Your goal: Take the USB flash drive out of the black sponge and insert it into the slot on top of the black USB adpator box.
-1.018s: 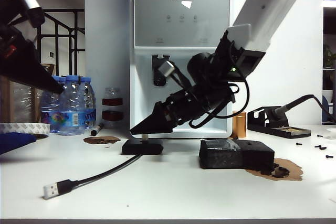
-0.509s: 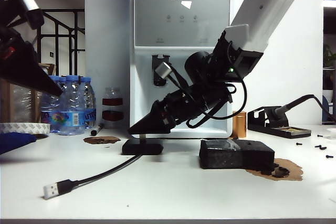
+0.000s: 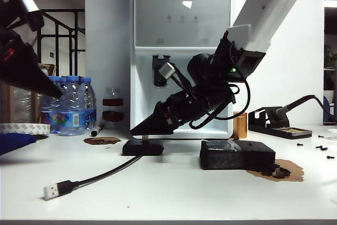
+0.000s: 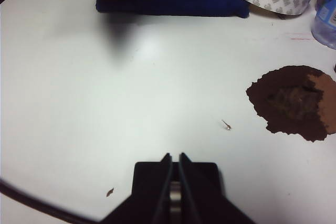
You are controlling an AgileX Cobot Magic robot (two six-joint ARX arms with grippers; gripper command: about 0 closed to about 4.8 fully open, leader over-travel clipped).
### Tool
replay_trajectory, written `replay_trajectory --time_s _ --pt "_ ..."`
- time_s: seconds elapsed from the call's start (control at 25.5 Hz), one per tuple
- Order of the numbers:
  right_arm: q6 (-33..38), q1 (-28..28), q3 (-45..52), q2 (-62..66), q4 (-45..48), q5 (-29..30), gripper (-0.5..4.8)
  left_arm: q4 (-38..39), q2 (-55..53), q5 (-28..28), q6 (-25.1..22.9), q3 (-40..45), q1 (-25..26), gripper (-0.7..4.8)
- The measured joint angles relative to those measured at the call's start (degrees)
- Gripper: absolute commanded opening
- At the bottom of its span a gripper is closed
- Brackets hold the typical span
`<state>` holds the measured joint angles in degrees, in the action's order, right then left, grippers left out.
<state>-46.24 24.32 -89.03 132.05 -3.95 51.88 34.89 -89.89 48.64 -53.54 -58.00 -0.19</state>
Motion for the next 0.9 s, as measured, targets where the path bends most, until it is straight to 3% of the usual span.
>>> replay_trajectory --time_s 0.9 --pt "1.4 0.2 0.0 0.2 2.0 -1.9 -0.01 0.0 -0.1 0.0 0.0 0.0 0.0 -0.04"
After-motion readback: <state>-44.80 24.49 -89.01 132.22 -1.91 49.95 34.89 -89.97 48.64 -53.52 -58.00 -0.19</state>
